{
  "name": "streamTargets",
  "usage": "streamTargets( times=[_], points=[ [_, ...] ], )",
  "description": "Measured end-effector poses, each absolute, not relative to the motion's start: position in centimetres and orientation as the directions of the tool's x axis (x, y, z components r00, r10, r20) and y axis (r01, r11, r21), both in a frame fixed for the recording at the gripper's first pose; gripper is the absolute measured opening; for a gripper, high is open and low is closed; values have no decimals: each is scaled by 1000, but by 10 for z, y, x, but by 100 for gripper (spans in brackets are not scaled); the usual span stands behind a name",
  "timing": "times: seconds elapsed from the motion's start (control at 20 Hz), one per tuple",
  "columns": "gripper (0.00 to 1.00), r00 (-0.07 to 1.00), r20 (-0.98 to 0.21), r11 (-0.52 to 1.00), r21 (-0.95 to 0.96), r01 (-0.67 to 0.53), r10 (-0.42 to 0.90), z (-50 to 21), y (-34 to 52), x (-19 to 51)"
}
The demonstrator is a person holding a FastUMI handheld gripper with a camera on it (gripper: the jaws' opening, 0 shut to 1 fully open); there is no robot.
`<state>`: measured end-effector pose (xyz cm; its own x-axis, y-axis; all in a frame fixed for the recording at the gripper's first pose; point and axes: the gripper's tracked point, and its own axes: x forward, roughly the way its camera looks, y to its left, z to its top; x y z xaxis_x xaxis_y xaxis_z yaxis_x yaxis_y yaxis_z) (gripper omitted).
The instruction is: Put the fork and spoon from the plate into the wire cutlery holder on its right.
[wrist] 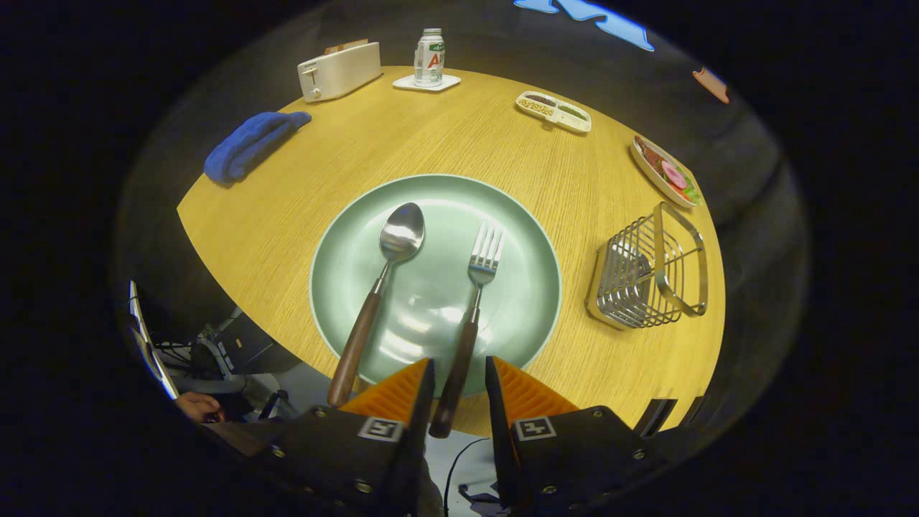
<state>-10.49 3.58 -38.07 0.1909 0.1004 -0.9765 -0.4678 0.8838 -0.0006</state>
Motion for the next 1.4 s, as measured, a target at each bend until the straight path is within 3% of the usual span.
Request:
streamTargets(
  times=[0.05,0.4,0.45,1.4],
  points=[
    [26,174,-980,887,4,-462,95,-385,37,-105],
    [26,74,-991,900,69,-430,111,-390,42,-97],
    [5,32,-995,903,71,-424,93,-389,39,-99],
    [5,-108,-992,773,121,-623,69,-332,-9,-81]
  ],
)
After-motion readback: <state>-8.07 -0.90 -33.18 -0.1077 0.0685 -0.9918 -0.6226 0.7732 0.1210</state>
